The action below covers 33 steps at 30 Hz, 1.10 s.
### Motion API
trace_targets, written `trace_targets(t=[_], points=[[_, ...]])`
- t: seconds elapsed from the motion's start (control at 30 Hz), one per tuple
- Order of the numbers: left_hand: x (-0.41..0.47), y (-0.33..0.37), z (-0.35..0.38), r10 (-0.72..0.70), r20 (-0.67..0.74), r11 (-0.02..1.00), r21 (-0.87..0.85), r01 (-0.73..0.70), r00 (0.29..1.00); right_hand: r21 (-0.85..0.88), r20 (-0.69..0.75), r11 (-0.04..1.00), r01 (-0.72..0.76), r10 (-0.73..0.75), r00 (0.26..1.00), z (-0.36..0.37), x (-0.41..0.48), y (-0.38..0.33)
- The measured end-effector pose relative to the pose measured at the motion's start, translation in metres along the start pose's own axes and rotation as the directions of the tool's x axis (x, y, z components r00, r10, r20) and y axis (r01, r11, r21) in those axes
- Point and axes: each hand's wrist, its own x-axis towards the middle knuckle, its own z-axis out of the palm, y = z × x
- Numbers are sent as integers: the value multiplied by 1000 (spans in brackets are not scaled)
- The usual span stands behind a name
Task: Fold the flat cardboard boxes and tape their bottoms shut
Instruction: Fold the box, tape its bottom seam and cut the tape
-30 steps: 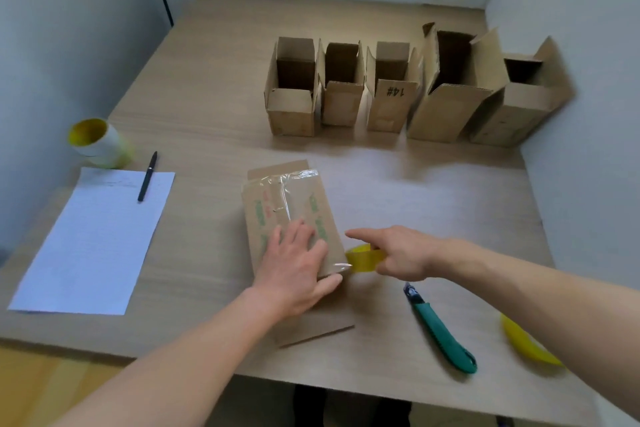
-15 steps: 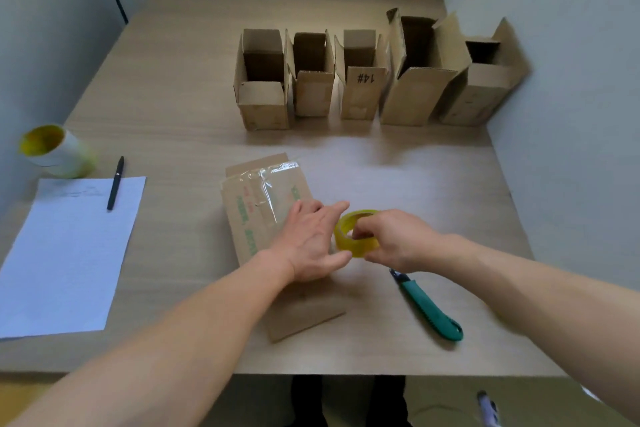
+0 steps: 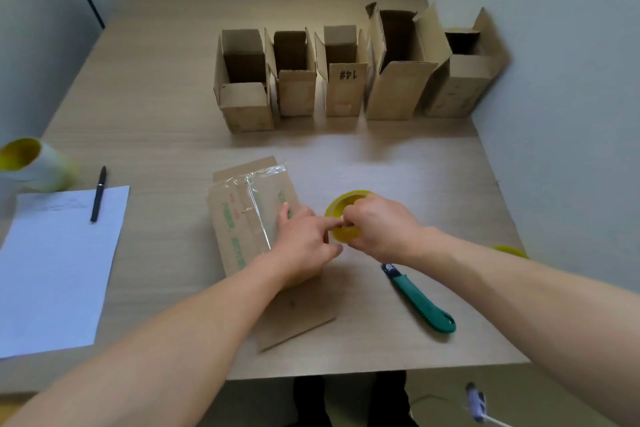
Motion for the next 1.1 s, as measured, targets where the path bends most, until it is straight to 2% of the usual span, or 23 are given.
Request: trace_targets(t=[0.07, 0.17, 0.23, 0.27, 0.3, 0.33, 0.4, 0.47, 0.53, 0.67, 0.73, 0.83, 0.93, 1.03, 1.1], points=[[5, 4, -3, -73, -20, 996, -56, 71, 997, -6, -20, 999, 48, -48, 999, 1, -2, 1], [12, 8, -7, -157, -8, 983, -93, 155, 988, 71, -219, 992, 108, -90, 971, 0, -18, 6], [15, 10, -9, -194, 27, 972, -132, 196, 981, 105, -383, 989, 101, -53, 922, 2, -37, 14], [15, 10, -10, -208, 33, 965, -159, 211, 978, 142, -415, 988, 64, 0, 910, 6, -49, 18], [15, 10, -10, -219, 39, 957, -184, 223, 975, 172, -400, 985, 2, 68, 914, 11, -62, 22], [15, 10, -11, -225, 42, 953, -200, 229, 973, 166, -318, 982, -91, 140, 938, 19, -75, 27], [16, 11, -12, -226, 42, 952, -203, 230, 973, 46, -2, 961, -274, 274, 962, 38, -101, 36], [17, 12, -14, -212, 38, 958, -192, 215, 977, -57, 237, 947, -317, 322, 917, 54, -119, 40], [17, 12, -14, -201, 31, 959, -197, 203, 979, -62, 312, 945, -320, 323, 893, 63, -128, 39], [16, 10, -13, -207, 41, 952, -223, 211, 977, 5, 303, 943, -334, 317, 899, 69, -130, 31], [15, 11, -14, -218, 55, 948, -224, 224, 974, 125, 243, 935, -331, 295, 924, 64, -132, 28], [14, 11, -15, -228, 81, 944, -227, 241, 970, 309, 125, 919, -245, 216, 968, 57, -138, 16], [15, 10, -17, -233, 91, 935, -251, 249, 968, 397, 17, 905, -152, 158, 987, 51, -142, 1], [14, 11, -19, -222, 93, 939, -247, 239, 971, 472, -28, 878, -78, 103, 994, 48, -137, -11], [14, 12, -19, -217, 92, 943, -236, 233, 972, 496, -25, 864, -84, 111, 994, 48, -133, -18]])
